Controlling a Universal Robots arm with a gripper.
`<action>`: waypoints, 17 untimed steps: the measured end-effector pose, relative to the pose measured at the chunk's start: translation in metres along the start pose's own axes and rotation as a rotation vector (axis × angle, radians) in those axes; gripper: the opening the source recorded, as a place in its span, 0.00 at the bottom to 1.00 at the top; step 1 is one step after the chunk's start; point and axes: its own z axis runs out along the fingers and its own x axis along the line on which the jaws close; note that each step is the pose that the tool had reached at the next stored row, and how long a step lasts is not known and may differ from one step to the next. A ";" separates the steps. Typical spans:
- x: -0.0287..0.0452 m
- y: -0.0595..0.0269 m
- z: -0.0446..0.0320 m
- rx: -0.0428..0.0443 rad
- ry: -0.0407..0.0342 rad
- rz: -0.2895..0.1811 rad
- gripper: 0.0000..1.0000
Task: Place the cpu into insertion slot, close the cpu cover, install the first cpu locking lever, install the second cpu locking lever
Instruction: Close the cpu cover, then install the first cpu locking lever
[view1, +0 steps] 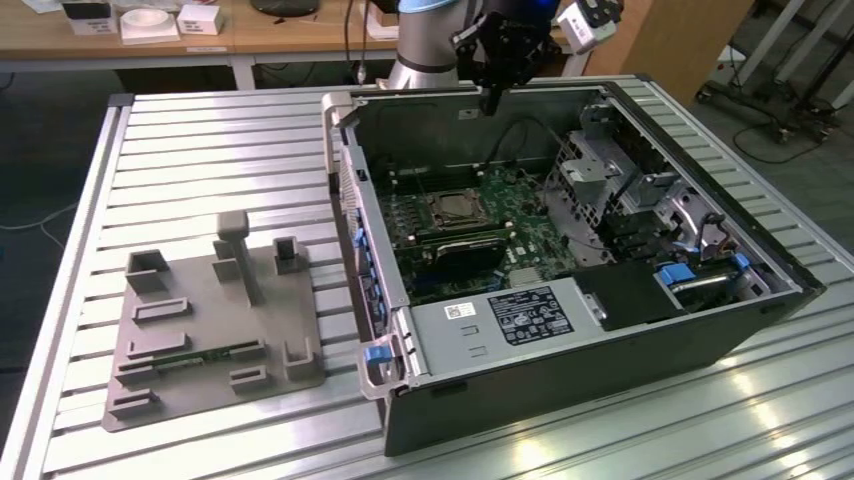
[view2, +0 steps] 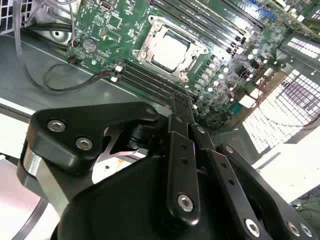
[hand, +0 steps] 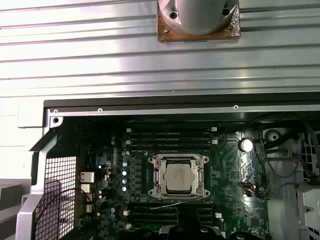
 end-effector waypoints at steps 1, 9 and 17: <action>0.0000 0.0000 0.0000 0.0000 0.0000 0.000 0.11; 0.0000 0.0000 0.0005 0.0000 0.0000 0.000 0.11; 0.0000 -0.0008 0.0085 0.0000 0.0000 0.000 0.11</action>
